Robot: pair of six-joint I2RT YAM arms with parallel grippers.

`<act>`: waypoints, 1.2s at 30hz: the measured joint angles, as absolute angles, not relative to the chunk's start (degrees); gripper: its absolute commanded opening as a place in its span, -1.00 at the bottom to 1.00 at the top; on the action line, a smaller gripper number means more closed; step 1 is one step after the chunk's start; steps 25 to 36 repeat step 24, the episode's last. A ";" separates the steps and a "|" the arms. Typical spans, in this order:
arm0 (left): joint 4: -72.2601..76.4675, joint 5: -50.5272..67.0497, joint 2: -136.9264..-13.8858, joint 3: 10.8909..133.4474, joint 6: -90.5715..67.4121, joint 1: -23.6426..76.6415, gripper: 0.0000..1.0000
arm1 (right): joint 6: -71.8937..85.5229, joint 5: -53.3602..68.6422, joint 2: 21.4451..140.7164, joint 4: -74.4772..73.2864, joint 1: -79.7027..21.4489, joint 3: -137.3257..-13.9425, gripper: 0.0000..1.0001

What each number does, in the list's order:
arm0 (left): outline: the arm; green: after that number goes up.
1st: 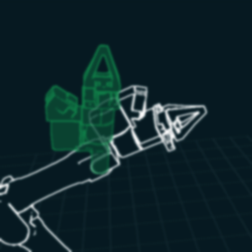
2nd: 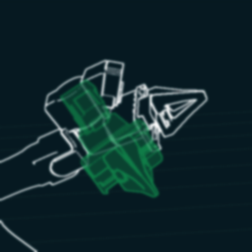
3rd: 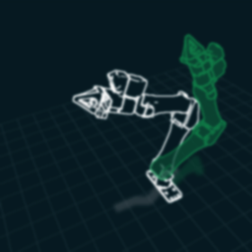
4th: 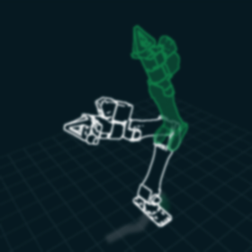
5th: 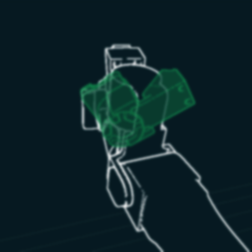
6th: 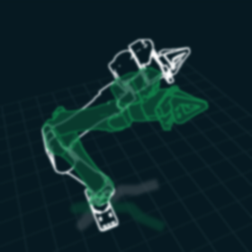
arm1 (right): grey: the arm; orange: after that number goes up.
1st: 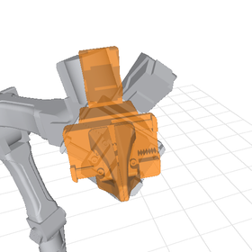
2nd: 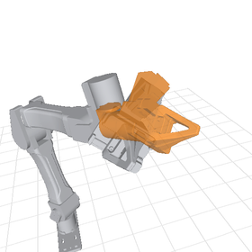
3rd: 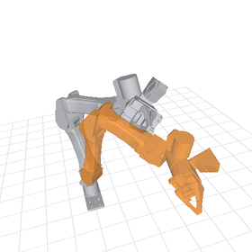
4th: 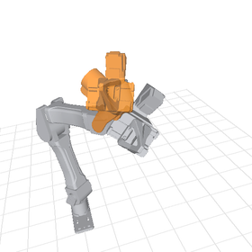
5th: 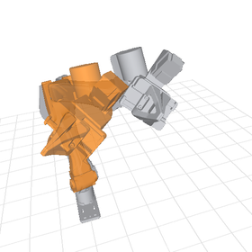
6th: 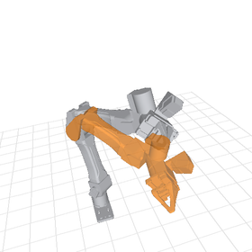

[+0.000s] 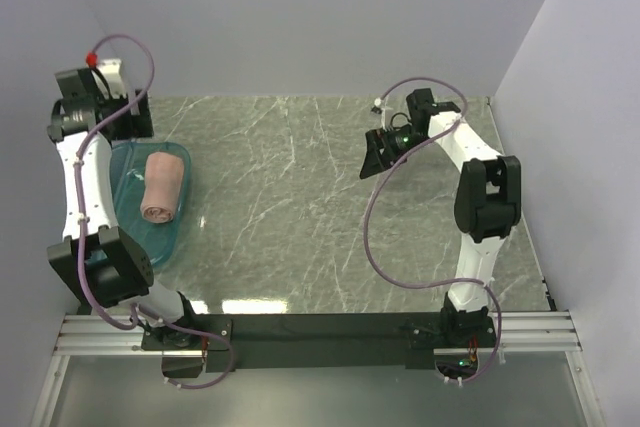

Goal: Roll the towels
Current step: Place the rolled towel into the container

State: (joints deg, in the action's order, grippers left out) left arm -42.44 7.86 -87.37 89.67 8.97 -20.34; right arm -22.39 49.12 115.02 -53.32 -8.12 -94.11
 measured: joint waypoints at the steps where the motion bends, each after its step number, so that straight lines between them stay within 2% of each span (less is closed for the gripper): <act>1: -43.24 8.21 -87.48 91.88 8.43 -20.05 0.99 | -22.39 48.82 114.17 -53.54 -8.03 -94.50 1.00; 5: -45.60 8.36 -88.09 100.42 6.11 -15.44 0.99 | -21.80 47.94 109.91 -54.15 -5.91 -96.44 1.00; 11: -45.08 6.17 -88.38 99.53 4.25 -0.84 0.99 | -20.40 45.87 99.42 -53.76 1.78 -96.09 1.00; 18: -43.81 4.78 -90.35 94.00 3.36 13.23 0.99 | -18.87 39.18 81.54 -48.64 6.92 -78.78 1.00; 24: -43.18 6.81 -89.91 84.38 3.29 14.94 0.99 | -18.24 34.26 70.04 -45.23 6.90 -61.58 1.00; 36: -43.18 6.81 -89.91 84.38 3.29 14.94 0.99 | -18.24 34.26 70.04 -45.23 6.90 -61.58 1.00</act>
